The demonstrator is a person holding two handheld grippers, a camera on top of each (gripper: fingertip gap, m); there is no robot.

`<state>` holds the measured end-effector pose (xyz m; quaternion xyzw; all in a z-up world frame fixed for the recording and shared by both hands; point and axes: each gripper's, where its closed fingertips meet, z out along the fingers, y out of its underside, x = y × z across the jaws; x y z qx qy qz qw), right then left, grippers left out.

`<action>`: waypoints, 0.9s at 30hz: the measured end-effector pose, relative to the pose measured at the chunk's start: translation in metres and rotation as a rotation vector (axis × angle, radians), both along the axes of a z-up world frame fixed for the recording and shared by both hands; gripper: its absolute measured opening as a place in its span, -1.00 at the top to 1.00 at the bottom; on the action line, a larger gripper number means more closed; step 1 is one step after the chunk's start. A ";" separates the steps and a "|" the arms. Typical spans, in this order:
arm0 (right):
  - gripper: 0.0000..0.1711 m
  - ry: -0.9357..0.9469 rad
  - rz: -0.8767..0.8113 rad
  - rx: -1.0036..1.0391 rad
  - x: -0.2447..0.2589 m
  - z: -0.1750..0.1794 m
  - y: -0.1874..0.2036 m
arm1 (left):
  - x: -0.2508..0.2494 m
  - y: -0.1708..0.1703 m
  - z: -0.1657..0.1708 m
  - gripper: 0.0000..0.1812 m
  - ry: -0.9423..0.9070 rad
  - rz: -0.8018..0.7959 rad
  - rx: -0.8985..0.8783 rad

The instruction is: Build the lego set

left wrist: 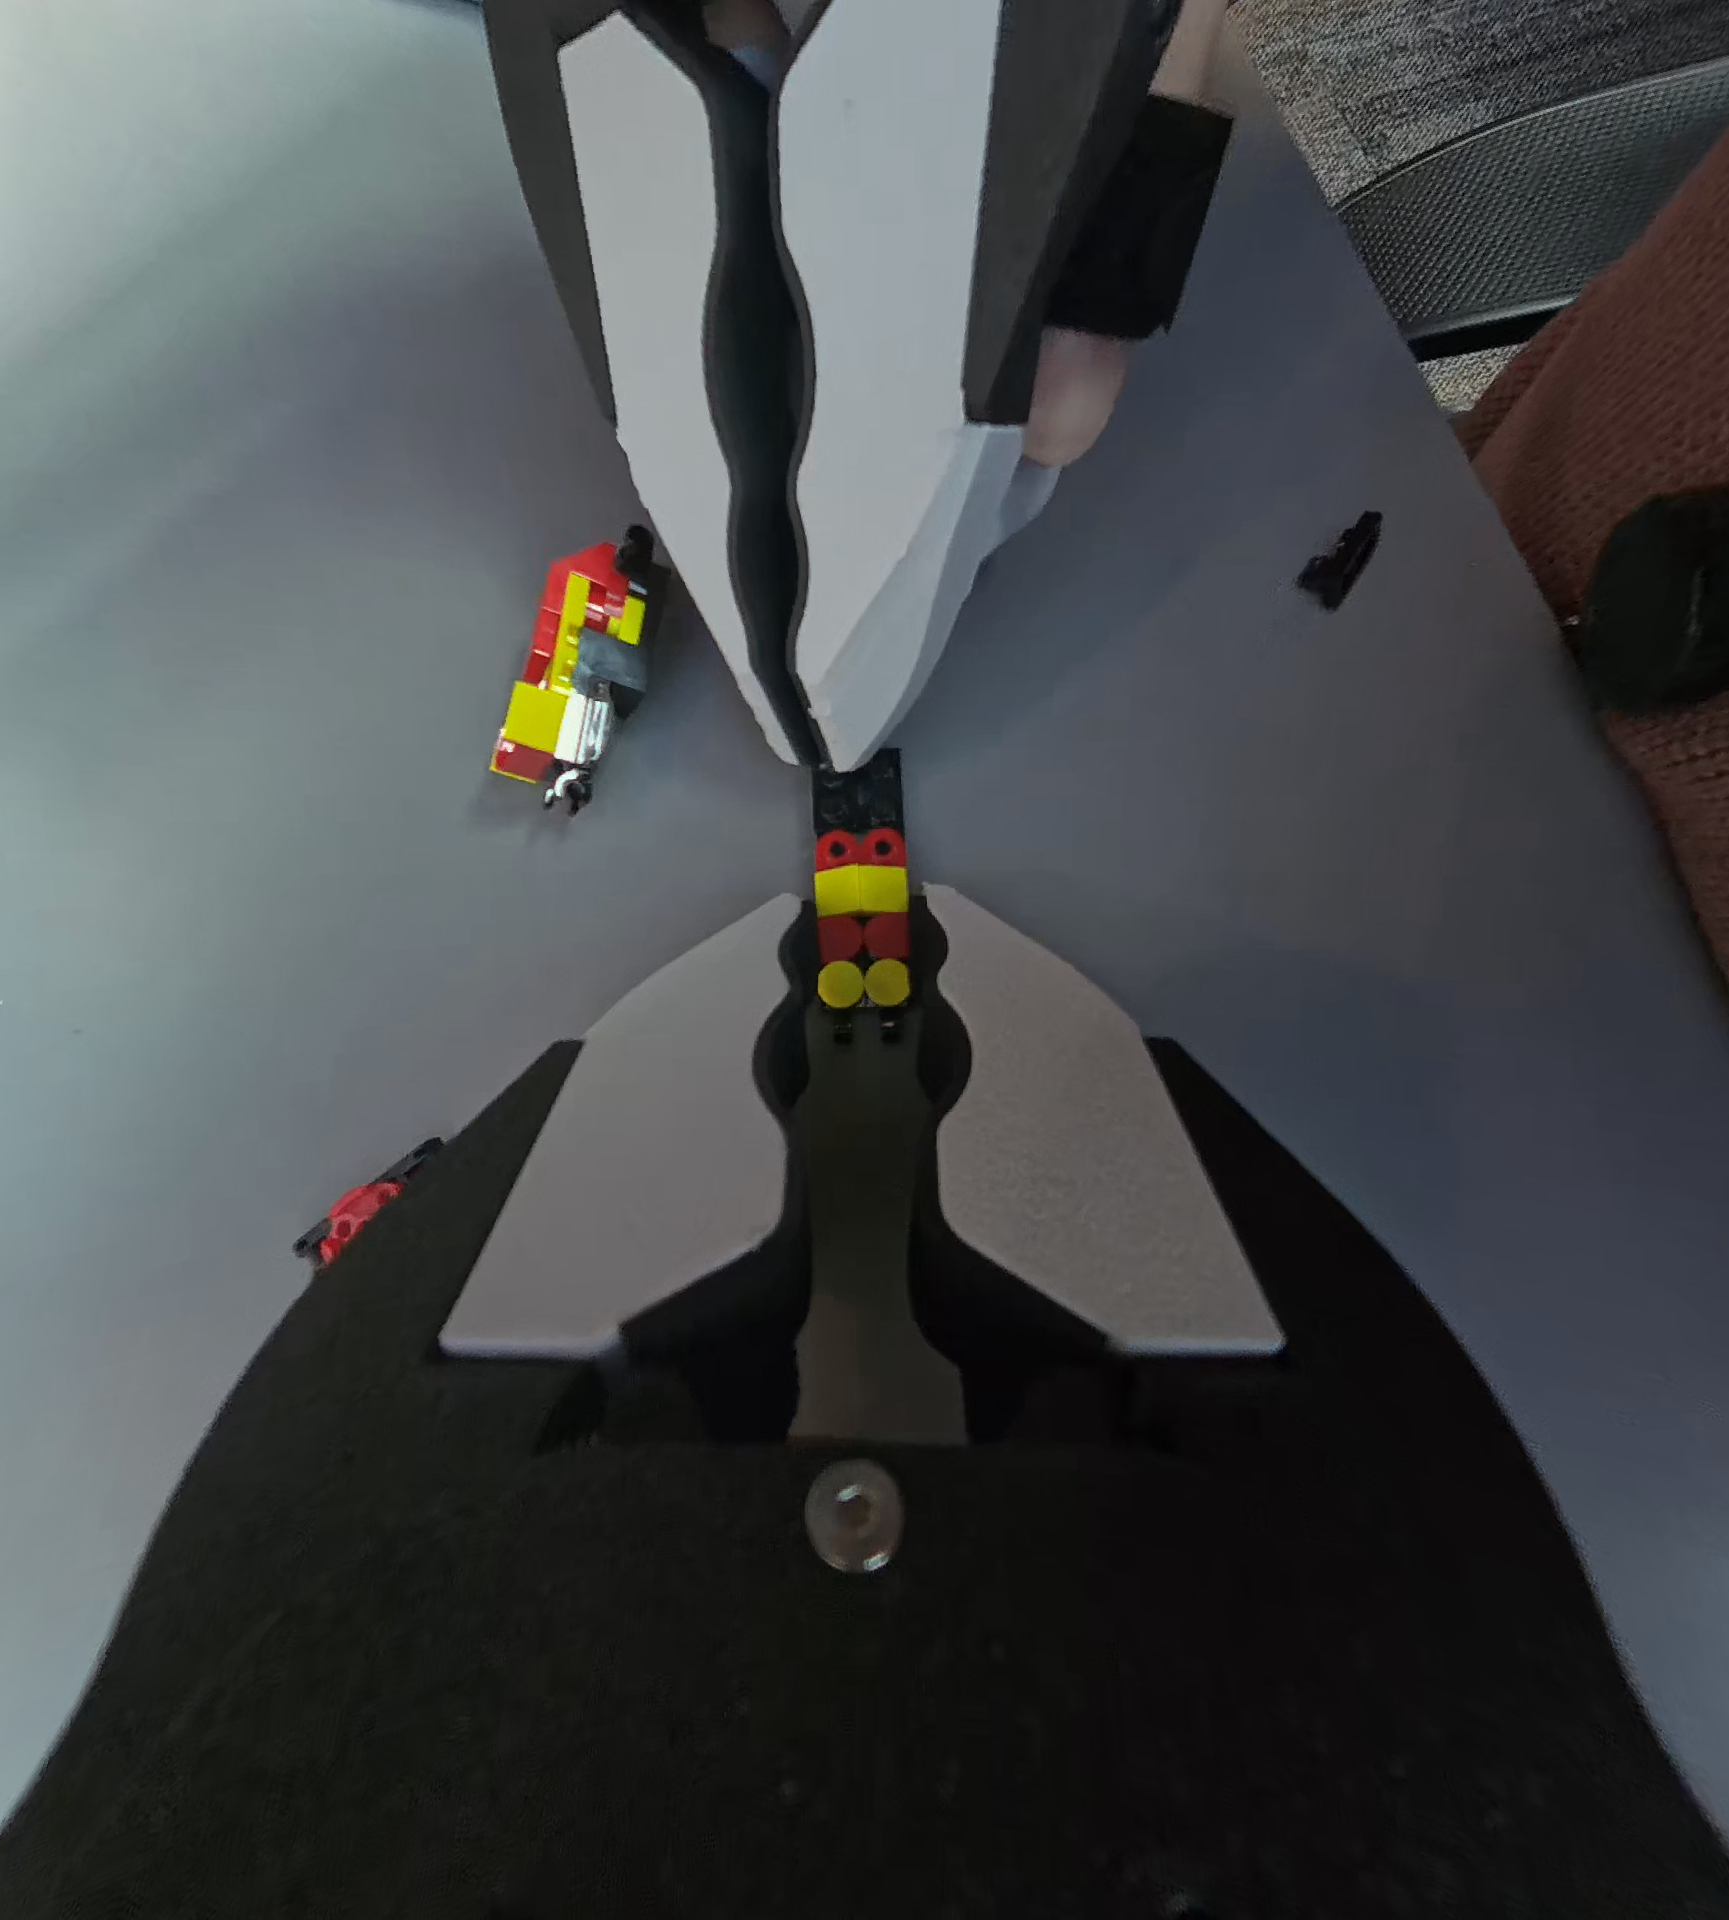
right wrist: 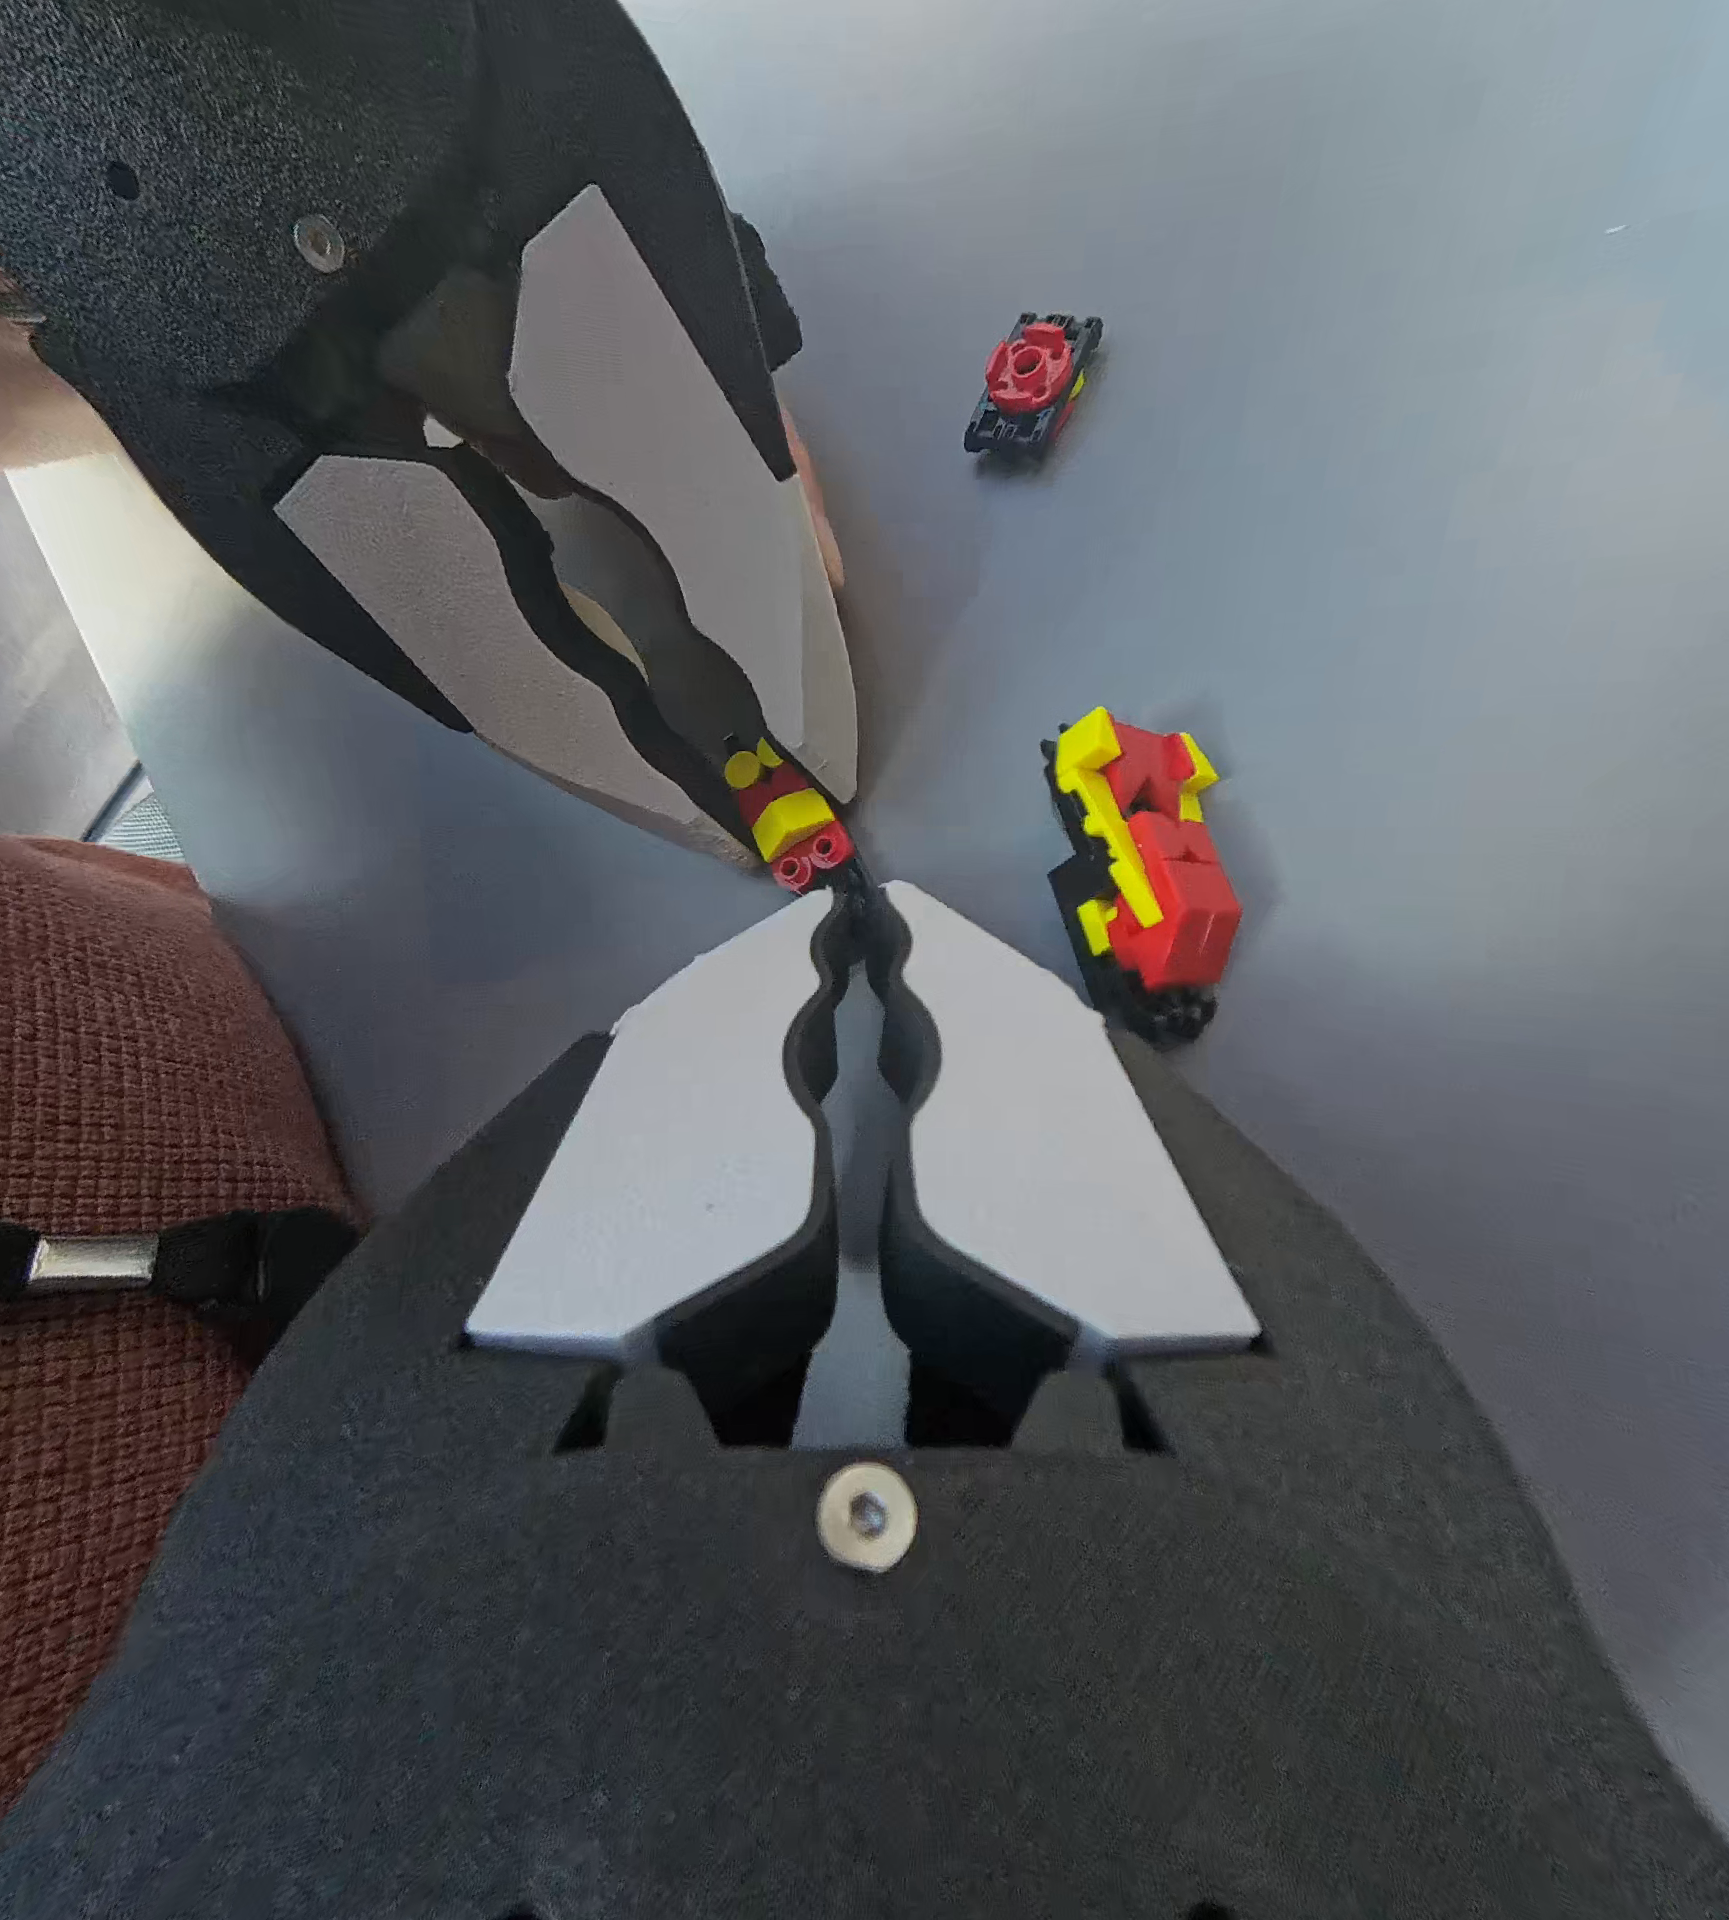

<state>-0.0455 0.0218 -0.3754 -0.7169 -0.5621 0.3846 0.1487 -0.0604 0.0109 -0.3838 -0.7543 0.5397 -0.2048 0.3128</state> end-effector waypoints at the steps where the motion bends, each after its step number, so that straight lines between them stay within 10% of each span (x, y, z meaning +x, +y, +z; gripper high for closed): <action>1: 0.97 -0.004 0.000 -0.001 0.000 0.000 0.000 | 0.000 0.000 0.000 0.82 -0.001 -0.001 0.002; 13: 0.89 -0.023 0.454 0.469 0.001 -0.004 -0.007 | 0.000 -0.005 0.000 0.82 0.032 -0.129 -0.033; 27: 1.00 -0.033 0.181 -0.152 -0.005 0.002 -0.008 | -0.001 -0.004 0.002 0.82 0.019 -0.102 0.048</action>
